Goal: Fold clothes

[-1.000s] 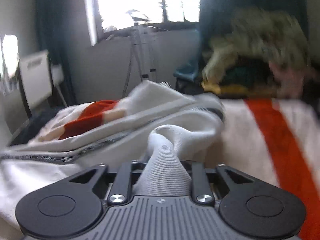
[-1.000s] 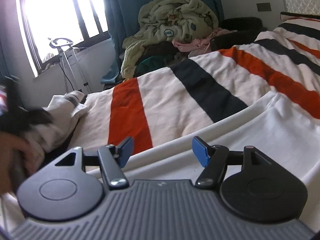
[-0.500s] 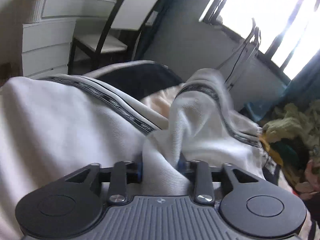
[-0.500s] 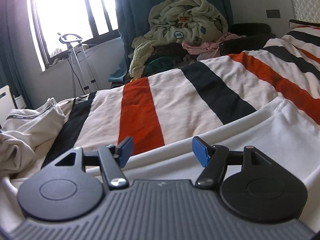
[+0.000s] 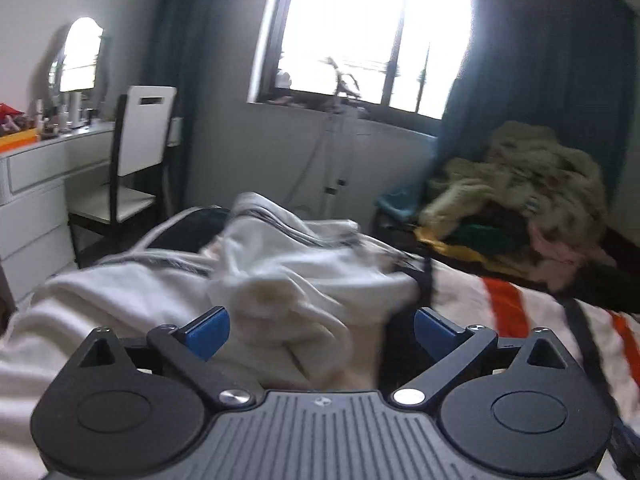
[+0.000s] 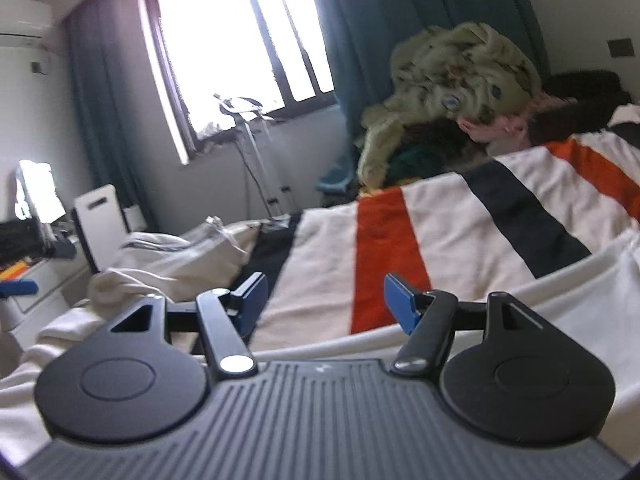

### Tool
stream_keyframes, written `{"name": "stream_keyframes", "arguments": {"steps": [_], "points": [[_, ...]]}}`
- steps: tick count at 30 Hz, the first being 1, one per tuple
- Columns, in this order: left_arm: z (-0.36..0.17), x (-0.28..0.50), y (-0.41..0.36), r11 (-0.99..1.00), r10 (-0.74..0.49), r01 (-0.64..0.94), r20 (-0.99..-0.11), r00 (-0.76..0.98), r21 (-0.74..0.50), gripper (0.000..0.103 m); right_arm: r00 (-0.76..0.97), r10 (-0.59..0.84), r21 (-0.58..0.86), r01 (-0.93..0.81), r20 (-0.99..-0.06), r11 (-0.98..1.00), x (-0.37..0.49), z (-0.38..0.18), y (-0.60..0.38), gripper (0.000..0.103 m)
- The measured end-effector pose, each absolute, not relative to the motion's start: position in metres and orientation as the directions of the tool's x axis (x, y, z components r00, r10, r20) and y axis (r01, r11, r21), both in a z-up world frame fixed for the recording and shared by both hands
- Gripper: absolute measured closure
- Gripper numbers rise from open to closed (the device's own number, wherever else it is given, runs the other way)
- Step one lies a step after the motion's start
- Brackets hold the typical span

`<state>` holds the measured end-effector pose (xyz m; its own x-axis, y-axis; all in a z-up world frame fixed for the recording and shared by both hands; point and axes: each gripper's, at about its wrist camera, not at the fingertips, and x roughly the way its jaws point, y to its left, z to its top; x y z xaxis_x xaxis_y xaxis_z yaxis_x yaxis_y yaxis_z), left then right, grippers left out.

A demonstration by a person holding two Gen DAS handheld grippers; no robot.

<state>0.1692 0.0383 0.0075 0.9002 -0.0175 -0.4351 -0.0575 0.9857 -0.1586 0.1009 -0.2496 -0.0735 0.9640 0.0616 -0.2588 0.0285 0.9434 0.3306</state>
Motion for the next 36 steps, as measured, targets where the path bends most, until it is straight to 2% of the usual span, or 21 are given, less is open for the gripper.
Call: {"name": "stream_keyframes", "arguments": {"steps": [5,9,15,23,36], "points": [[-0.021,0.107,0.034,0.979,-0.086,-0.004,-0.428,0.9,-0.206,0.003,0.964,0.114,0.366,-0.019,-0.241,0.93,0.078,-0.057,-0.249,0.035],[-0.033,0.079,0.028,0.988,-0.101,0.041,-0.434,0.895,-0.146,0.003,0.97,0.135,0.366,-0.053,-0.203,0.929,0.058,-0.05,-0.245,0.035],[-0.025,0.073,0.02,0.99,-0.126,0.091,-0.38,0.917,-0.108,0.003,0.974,0.105,0.332,-0.034,-0.199,0.943,0.059,-0.044,-0.239,0.035],[-0.019,0.069,0.025,0.983,-0.168,0.124,-0.378,0.911,-0.139,0.003,0.961,0.09,0.268,-0.017,-0.262,0.963,0.067,-0.055,-0.226,0.035],[-0.016,0.066,0.026,0.977,-0.192,0.139,-0.387,0.902,-0.161,0.002,0.96,0.099,0.177,-0.053,-0.263,0.983,0.068,-0.055,-0.21,0.035]]}}
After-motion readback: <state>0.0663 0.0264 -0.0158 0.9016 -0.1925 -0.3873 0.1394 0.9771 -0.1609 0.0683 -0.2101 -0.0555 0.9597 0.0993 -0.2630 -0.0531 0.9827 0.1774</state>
